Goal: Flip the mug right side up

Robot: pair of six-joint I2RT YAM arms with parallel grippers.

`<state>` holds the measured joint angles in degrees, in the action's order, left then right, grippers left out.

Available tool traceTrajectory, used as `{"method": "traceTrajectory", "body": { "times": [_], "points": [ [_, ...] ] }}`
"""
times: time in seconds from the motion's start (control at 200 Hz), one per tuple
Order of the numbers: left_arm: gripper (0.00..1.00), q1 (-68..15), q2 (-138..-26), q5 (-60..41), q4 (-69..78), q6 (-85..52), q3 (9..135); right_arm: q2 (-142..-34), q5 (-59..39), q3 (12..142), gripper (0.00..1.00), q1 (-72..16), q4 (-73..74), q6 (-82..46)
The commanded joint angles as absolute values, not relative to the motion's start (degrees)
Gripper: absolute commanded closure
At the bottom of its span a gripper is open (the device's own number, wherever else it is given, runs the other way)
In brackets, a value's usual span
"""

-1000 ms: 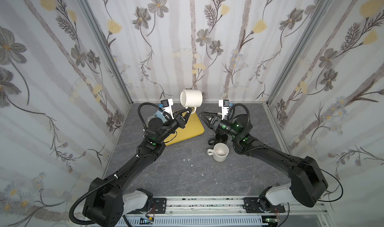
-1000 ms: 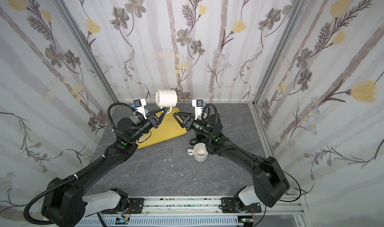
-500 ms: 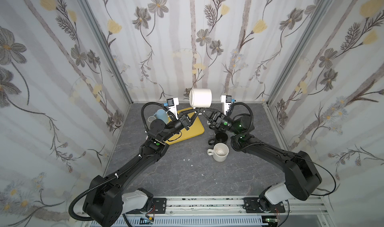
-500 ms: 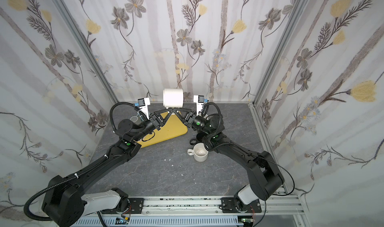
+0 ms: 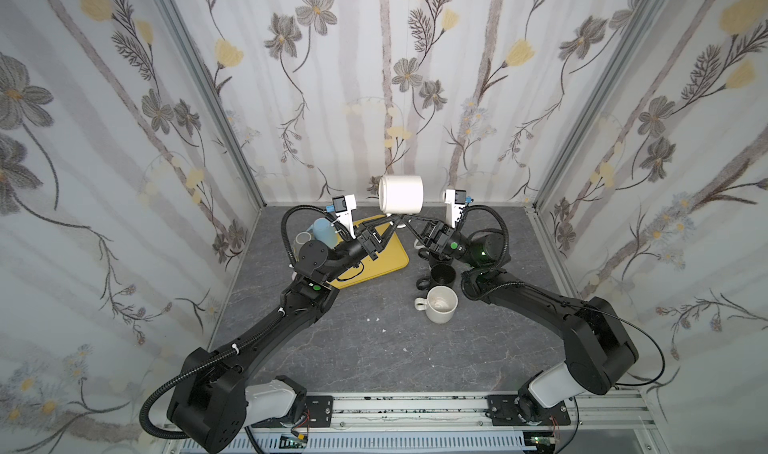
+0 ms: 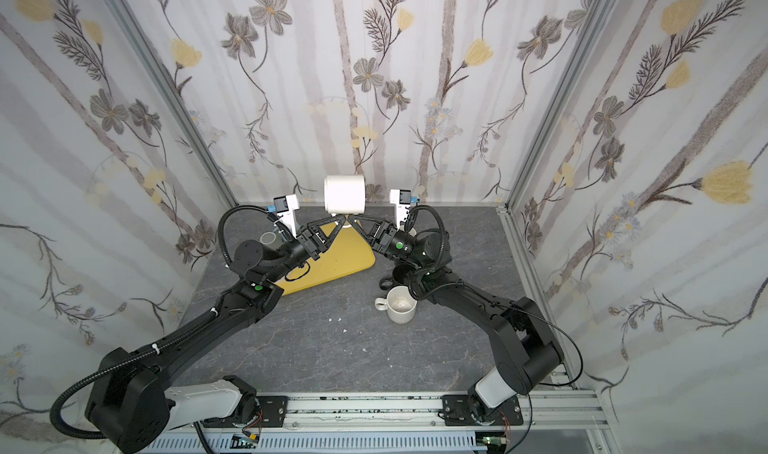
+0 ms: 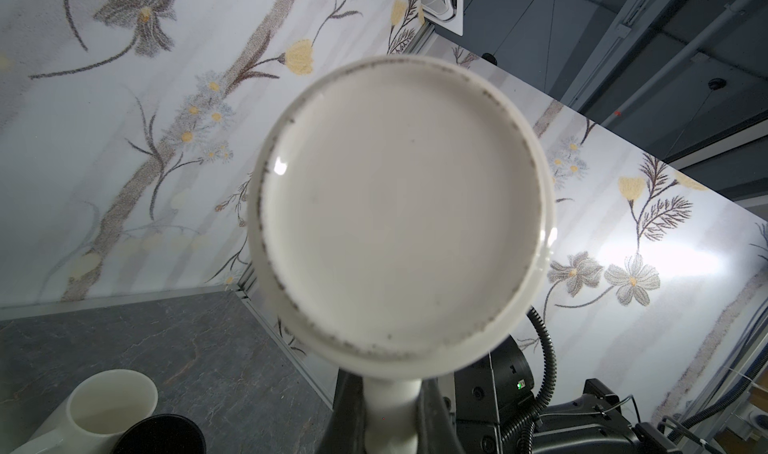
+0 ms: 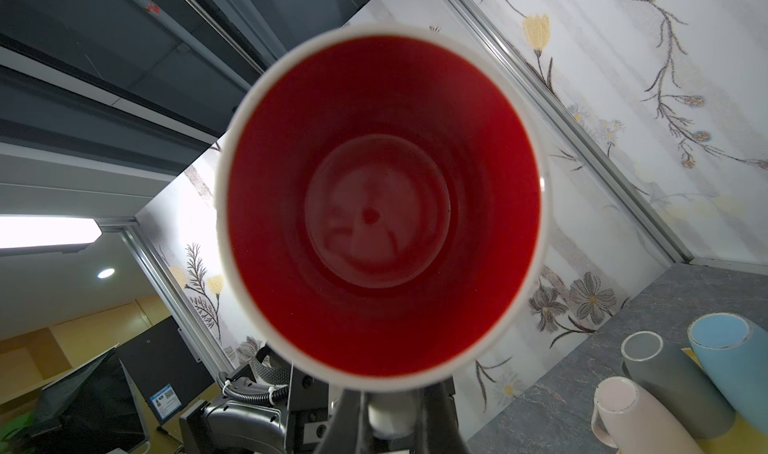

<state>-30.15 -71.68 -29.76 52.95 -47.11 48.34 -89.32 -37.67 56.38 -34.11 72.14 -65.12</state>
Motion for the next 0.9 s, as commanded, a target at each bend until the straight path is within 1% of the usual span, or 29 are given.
{"method": "traceTrajectory", "body": {
  "times": [0.0,0.04,0.08,0.11,0.155,0.33,0.37,0.41,0.625,0.769,0.899],
  "points": [
    [1.00,-30.30,-73.37,-35.46,58.14,-48.89,49.73,-90.09,-38.54,57.84,0.94,-34.12,77.27,-66.61],
    [1.00,-30.43,-73.89,-36.10,58.27,-49.16,49.98,-90.49,-39.31,58.30,0.90,-34.14,78.33,-67.24],
    [1.00,-30.58,-74.29,-36.50,58.19,-49.30,50.25,-90.85,-39.90,58.74,0.90,-34.17,79.19,-67.78],
    [1.00,-30.65,-74.50,-36.71,58.05,-49.22,50.40,-91.04,-40.31,59.00,0.93,-34.11,79.54,-68.05],
    [1.00,-30.75,-74.84,-37.02,57.71,-49.13,50.61,-91.05,-40.69,59.30,1.00,-34.03,79.80,-68.37],
    [1.00,-30.76,-74.93,-37.19,55.16,-47.71,50.71,-91.03,-41.59,59.20,1.00,-32.61,78.40,-67.54],
    [0.91,-30.76,-74.88,-37.19,54.23,-47.32,50.71,-90.91,-41.41,58.92,1.00,-31.92,77.77,-67.12],
    [0.86,-30.69,-74.86,-37.22,53.23,-46.85,50.80,-90.64,-41.29,58.62,1.00,-31.22,77.41,-66.73],
    [0.69,-30.76,-75.91,-38.05,52.28,-46.25,51.27,-90.18,-42.69,58.14,1.00,-29.09,76.82,-65.03],
    [0.56,-30.75,-77.20,-38.71,52.47,-46.01,51.94,-90.14,-42.36,58.01,1.00,-28.64,76.86,-64.55],
    [0.50,-30.55,-77.83,-38.92,51.47,-45.10,52.05,-89.28,-42.22,57.94,1.00,-26.64,73.23,-61.42]
  ]
}}
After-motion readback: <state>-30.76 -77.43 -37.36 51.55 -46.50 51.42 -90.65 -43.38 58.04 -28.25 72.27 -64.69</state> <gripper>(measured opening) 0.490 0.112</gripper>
